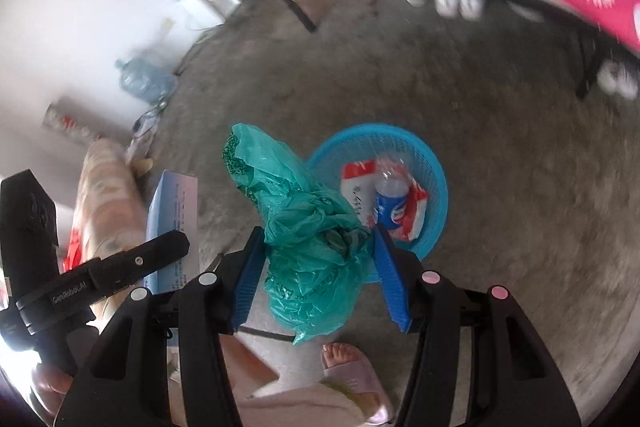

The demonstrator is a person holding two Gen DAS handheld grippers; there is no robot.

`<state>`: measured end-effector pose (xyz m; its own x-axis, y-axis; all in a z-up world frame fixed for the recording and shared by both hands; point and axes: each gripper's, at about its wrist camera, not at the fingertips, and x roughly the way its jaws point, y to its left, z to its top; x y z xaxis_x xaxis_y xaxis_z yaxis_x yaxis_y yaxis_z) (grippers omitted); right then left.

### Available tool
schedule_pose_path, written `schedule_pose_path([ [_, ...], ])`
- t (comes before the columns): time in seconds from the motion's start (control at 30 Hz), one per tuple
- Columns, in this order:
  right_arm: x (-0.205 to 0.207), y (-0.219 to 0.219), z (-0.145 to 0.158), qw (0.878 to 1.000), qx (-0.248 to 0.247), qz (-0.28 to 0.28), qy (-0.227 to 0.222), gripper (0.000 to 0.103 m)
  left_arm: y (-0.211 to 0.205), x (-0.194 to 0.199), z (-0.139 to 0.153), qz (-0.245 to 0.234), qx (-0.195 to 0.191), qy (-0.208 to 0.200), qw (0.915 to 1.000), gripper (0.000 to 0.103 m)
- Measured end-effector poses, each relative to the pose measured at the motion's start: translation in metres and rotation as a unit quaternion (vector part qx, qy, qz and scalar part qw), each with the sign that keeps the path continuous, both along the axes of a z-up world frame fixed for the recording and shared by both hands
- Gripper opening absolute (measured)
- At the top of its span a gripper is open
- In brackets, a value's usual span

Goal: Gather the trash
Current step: 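Carry box and green bag over the blue wastebasket and open both grippers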

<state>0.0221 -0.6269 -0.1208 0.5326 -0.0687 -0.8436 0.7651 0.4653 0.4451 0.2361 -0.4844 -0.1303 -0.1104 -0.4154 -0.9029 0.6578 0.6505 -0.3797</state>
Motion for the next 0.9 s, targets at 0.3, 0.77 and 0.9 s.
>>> schedule_pose_path([
  [0.3,0.001,-0.04,-0.102,0.992,0.08,-0.1,-0.001,0.063,-0.056,0.016,-0.067,0.013,0.009,0.038,0.9992,0.083],
  [0.77,-0.021,-0.025,-0.087,0.996,0.04,-0.08,0.012,0.067,-0.005,0.011,0.008,0.025,-0.075,0.004,0.9969,0.083],
  [0.9,-0.019,-0.005,-0.053,0.999,0.006,-0.042,0.006,0.069,0.042,0.007,0.047,0.033,-0.105,-0.021,0.9937,0.083],
])
